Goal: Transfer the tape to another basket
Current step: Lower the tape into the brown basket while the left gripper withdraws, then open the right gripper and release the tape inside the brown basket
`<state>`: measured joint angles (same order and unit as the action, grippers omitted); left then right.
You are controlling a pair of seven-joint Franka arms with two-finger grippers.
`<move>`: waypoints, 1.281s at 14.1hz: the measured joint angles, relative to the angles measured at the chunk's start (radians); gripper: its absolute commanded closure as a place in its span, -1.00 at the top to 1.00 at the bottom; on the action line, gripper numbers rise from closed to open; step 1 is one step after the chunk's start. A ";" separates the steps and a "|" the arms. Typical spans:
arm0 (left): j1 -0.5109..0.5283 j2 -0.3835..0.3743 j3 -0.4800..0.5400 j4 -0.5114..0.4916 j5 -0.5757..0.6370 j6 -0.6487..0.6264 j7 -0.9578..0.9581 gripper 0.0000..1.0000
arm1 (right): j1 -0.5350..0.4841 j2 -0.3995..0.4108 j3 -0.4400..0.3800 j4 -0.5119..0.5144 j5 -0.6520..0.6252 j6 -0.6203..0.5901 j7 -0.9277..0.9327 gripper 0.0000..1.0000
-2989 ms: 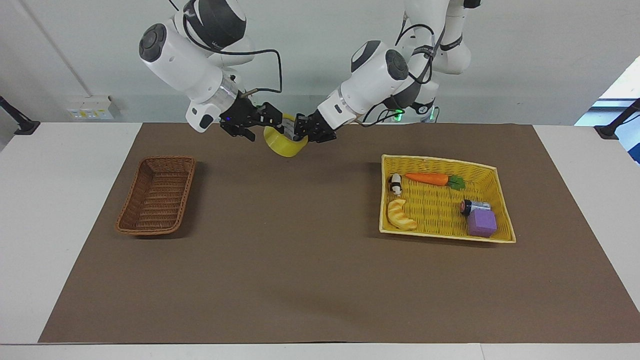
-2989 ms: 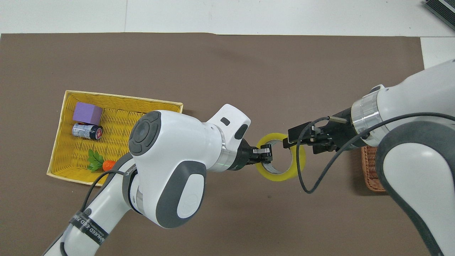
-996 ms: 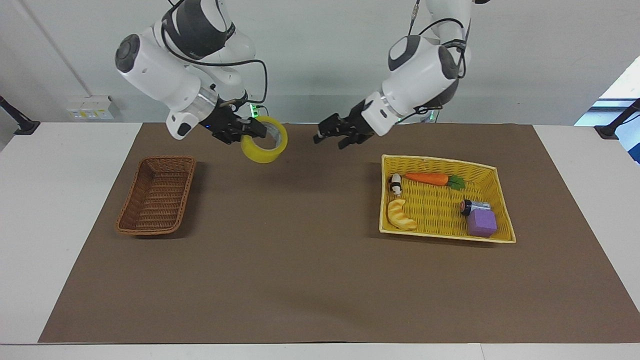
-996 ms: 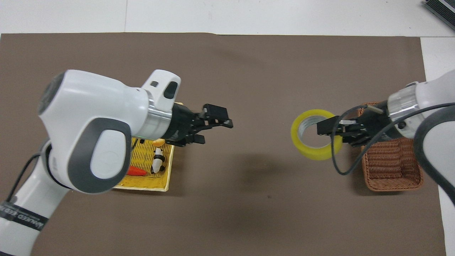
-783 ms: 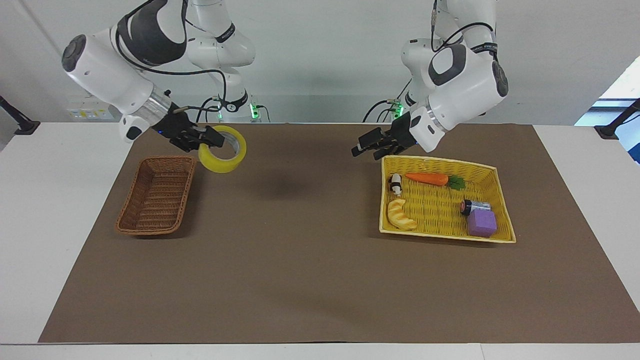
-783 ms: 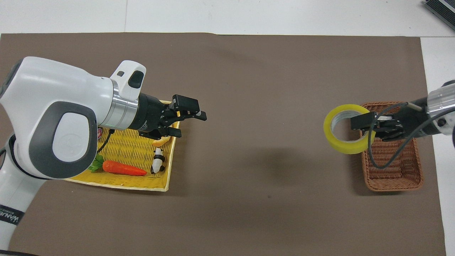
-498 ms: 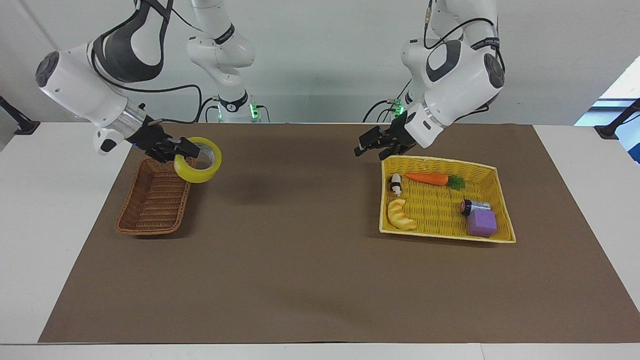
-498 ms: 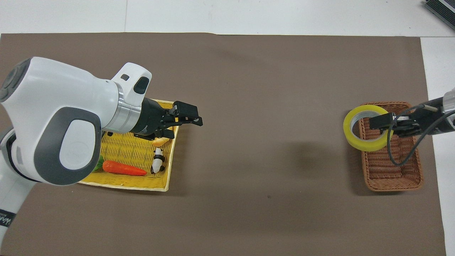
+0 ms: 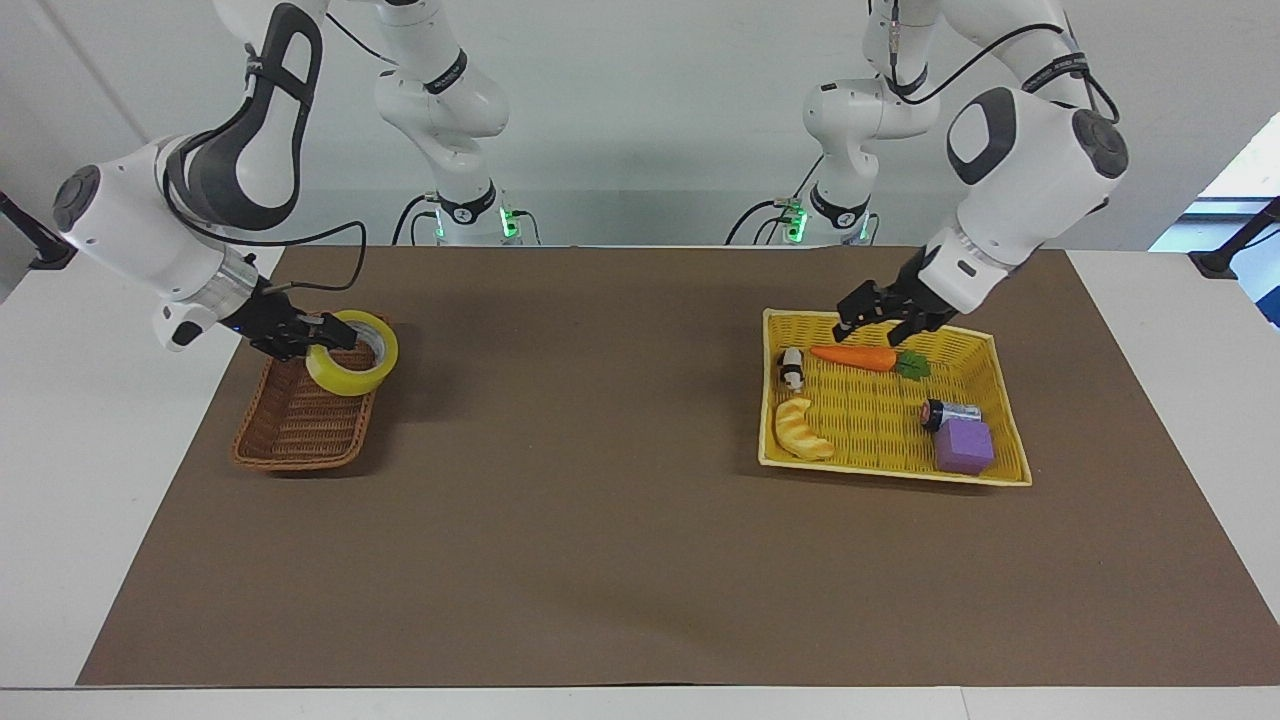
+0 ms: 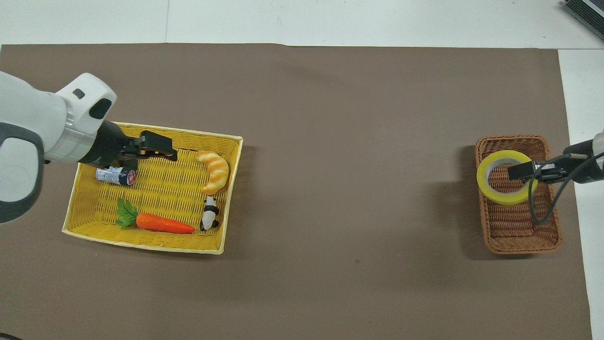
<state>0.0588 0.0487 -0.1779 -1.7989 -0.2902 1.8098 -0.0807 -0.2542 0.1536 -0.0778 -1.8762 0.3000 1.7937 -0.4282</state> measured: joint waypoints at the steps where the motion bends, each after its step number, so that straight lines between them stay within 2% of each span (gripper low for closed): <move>1: 0.038 -0.004 0.002 0.001 0.030 -0.007 0.055 1.00 | -0.031 0.017 -0.001 -0.006 0.000 0.005 -0.050 -1.00; 3: 0.092 -0.015 0.006 0.018 0.110 -0.041 0.140 1.00 | -0.064 0.050 -0.001 -0.010 0.000 0.026 -0.094 -1.00; 6: 0.097 -0.018 -0.002 0.127 0.262 -0.179 0.172 1.00 | -0.065 0.082 0.004 -0.013 0.000 0.040 -0.110 -1.00; 7: 0.095 -0.018 -0.009 0.166 0.292 -0.214 0.176 1.00 | -0.069 0.091 0.004 -0.019 0.000 0.044 -0.129 -0.89; 8: 0.093 -0.018 -0.013 0.190 0.299 -0.228 0.177 1.00 | -0.078 0.102 0.003 -0.026 0.000 0.056 -0.158 -0.66; 9: 0.093 -0.018 -0.015 0.198 0.299 -0.235 0.177 1.00 | -0.088 0.110 0.002 -0.030 0.000 0.064 -0.183 -0.29; 10: 0.093 -0.017 -0.014 0.198 0.299 -0.238 0.177 1.00 | -0.095 0.117 0.002 -0.032 0.000 0.069 -0.200 0.29; 11: 0.094 -0.016 -0.011 0.198 0.299 -0.238 0.177 1.00 | -0.098 0.121 0.002 -0.033 0.000 0.072 -0.209 0.99; 18: 0.096 -0.013 -0.002 0.198 0.300 -0.238 0.177 1.00 | -0.096 0.121 0.005 -0.034 0.000 0.113 -0.210 1.00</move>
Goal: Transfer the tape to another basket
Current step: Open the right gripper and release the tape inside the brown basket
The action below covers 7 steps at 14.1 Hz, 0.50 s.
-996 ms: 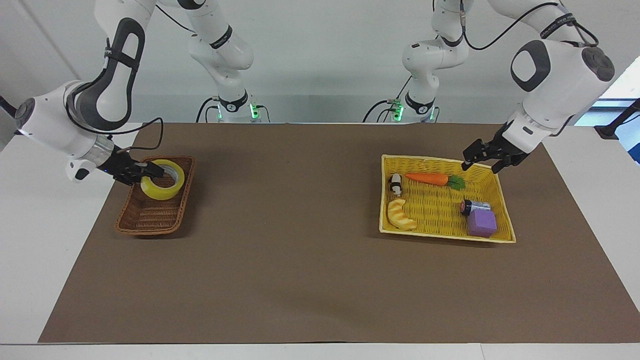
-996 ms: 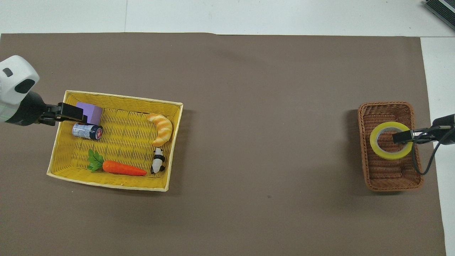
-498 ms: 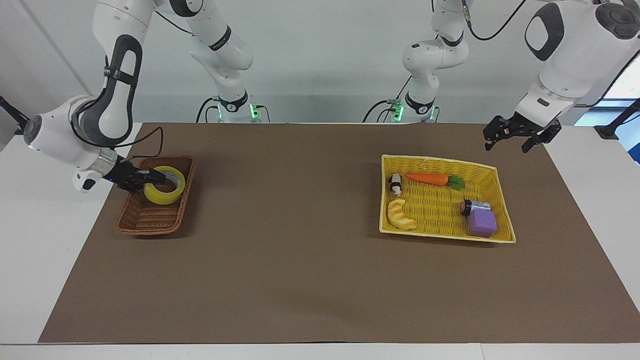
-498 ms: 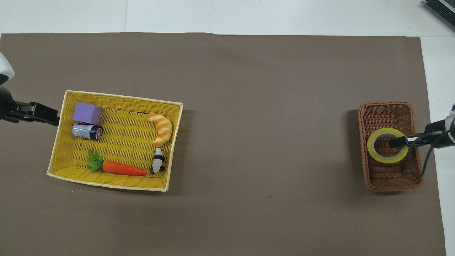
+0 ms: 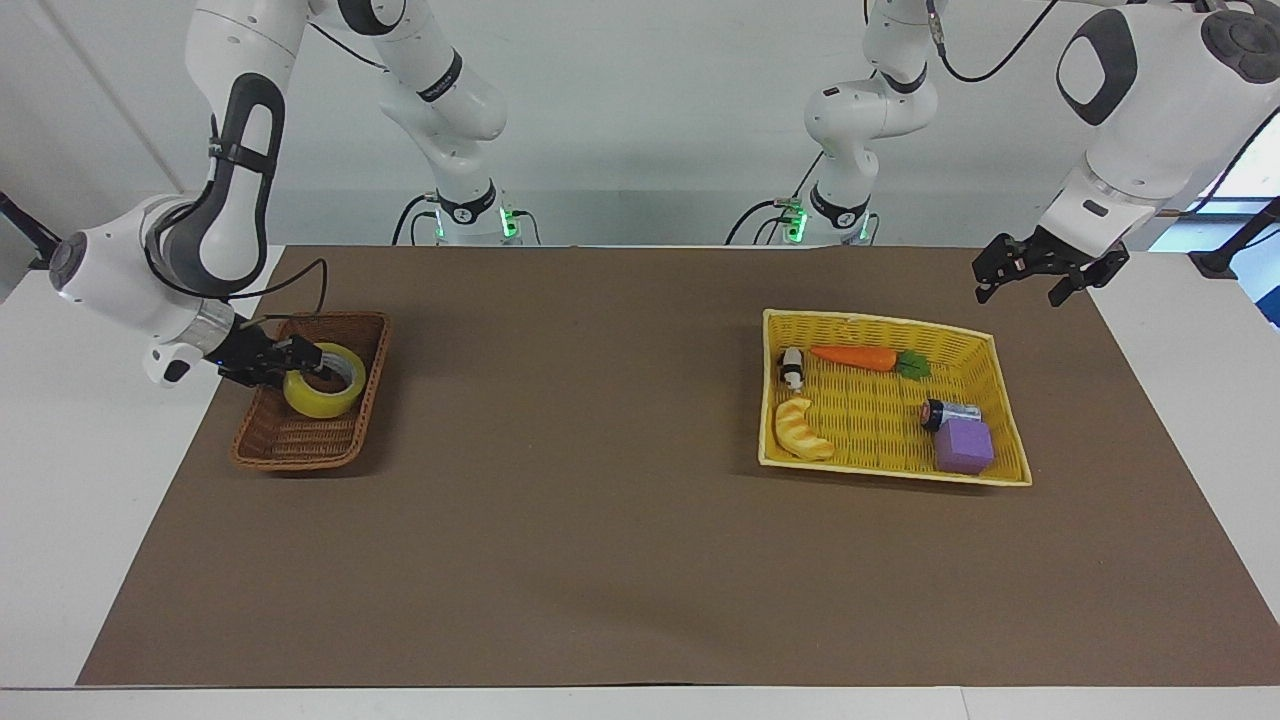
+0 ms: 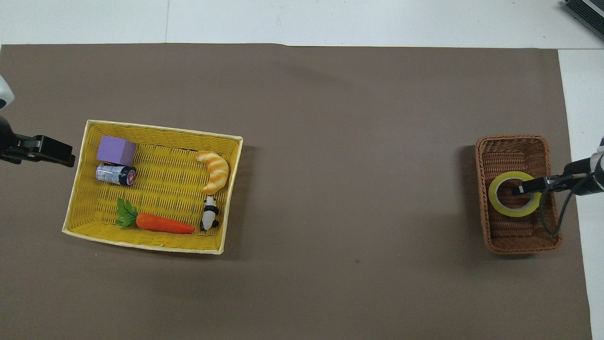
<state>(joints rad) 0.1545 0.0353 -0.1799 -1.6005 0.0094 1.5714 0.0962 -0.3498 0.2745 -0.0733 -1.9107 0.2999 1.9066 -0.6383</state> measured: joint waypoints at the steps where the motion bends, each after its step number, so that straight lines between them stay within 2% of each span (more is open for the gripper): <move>1: 0.000 0.000 0.000 0.000 0.000 0.000 0.000 1.00 | 0.002 0.000 0.000 0.007 0.000 0.010 0.000 1.00; 5: 0.000 0.000 0.000 0.000 0.000 0.000 0.000 1.00 | 0.068 -0.006 0.006 0.083 -0.016 0.061 0.096 1.00; 7: 0.000 0.000 0.000 0.000 0.000 0.000 0.000 1.00 | 0.147 -0.016 0.008 0.142 -0.086 0.061 0.267 1.00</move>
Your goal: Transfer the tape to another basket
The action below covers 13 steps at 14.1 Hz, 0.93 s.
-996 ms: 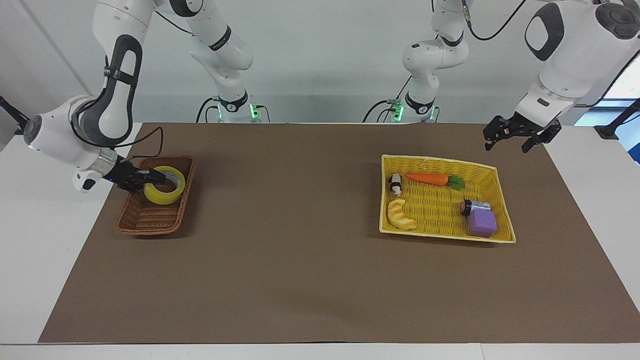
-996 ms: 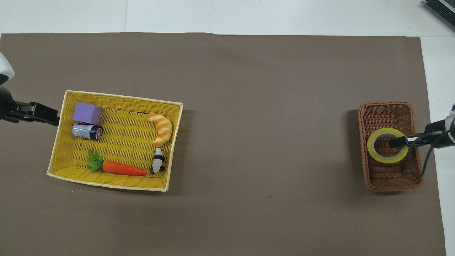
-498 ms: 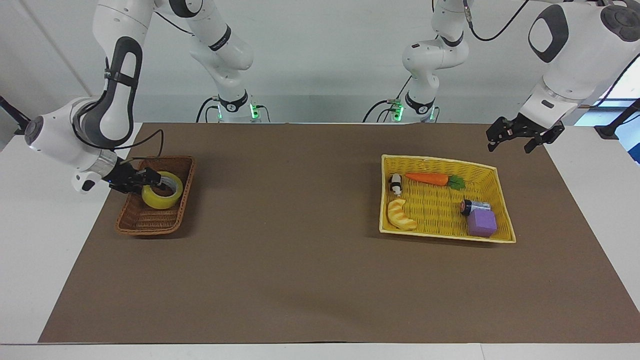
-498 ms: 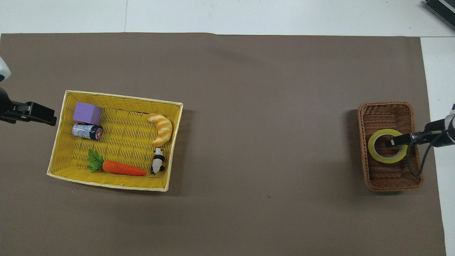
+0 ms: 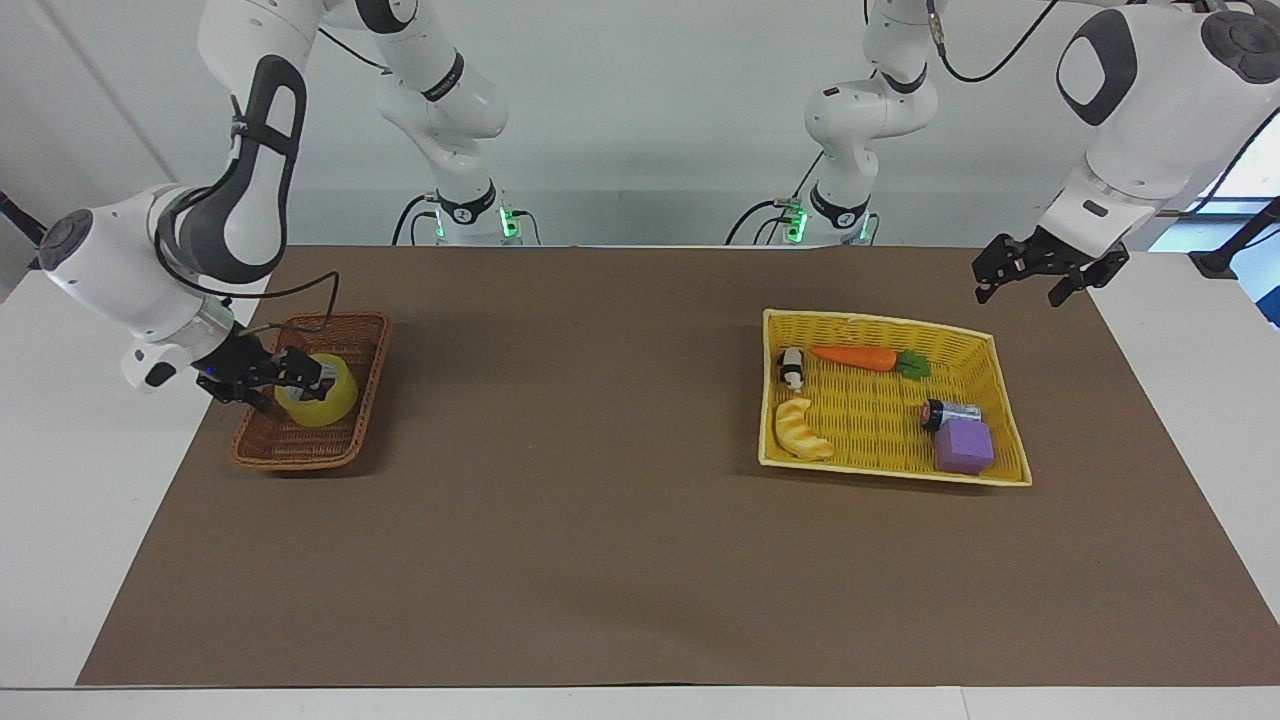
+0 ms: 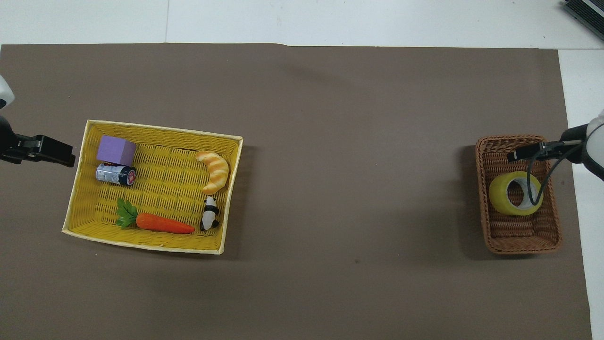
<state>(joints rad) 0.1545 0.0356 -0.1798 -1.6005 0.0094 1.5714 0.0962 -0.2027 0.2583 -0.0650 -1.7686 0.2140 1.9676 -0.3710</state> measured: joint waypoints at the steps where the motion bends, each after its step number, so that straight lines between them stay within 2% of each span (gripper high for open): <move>1: 0.000 0.000 0.000 0.000 0.000 0.000 0.000 1.00 | 0.033 -0.010 0.001 0.020 -0.038 -0.001 0.099 1.00; 4: 0.000 0.000 0.000 0.000 0.000 0.000 0.000 1.00 | 0.127 -0.054 0.004 0.038 -0.151 -0.023 0.325 1.00; 8: 0.000 0.000 0.000 0.000 0.000 0.000 0.000 1.00 | 0.219 -0.115 0.005 0.045 -0.199 -0.114 0.508 1.00; 13: 0.000 0.000 0.000 0.000 0.000 0.000 0.000 1.00 | 0.225 -0.222 0.009 0.154 -0.200 -0.363 0.587 1.00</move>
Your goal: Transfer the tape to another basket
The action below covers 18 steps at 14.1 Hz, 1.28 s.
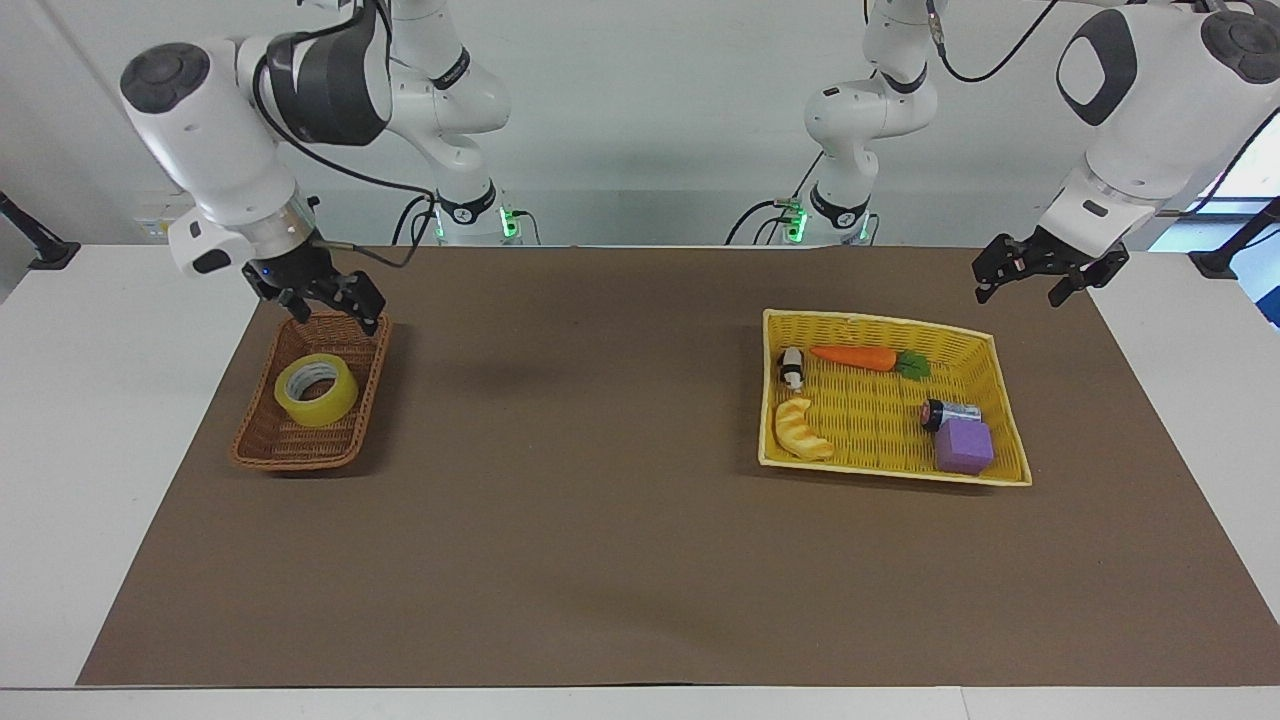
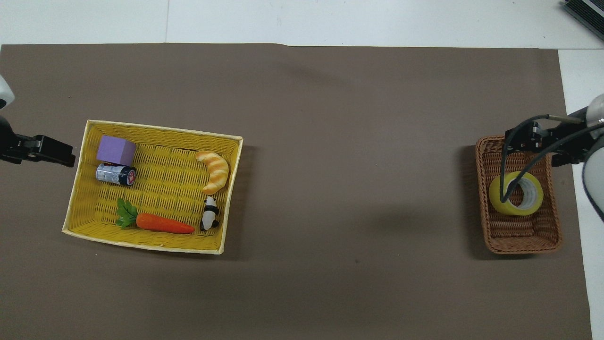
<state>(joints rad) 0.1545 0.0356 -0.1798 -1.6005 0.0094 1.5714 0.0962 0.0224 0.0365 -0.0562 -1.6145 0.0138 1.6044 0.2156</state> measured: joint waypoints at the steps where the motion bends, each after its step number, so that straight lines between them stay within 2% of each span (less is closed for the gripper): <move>1: 0.000 0.000 0.000 0.000 0.000 0.000 0.000 1.00 | 0.006 -0.022 0.004 0.010 0.000 -0.025 0.013 1.00; 7: 0.000 0.000 0.000 0.000 0.000 0.000 0.000 1.00 | 0.010 -0.075 -0.003 0.152 -0.003 -0.219 0.019 1.00; 18: 0.000 0.000 0.000 0.000 0.000 0.000 0.000 1.00 | -0.003 -0.089 -0.004 0.143 -0.046 -0.231 -0.081 1.00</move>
<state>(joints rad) 0.1546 0.0356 -0.1798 -1.6005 0.0094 1.5714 0.0962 0.0192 -0.0529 -0.0600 -1.4714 -0.0317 1.3731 0.1344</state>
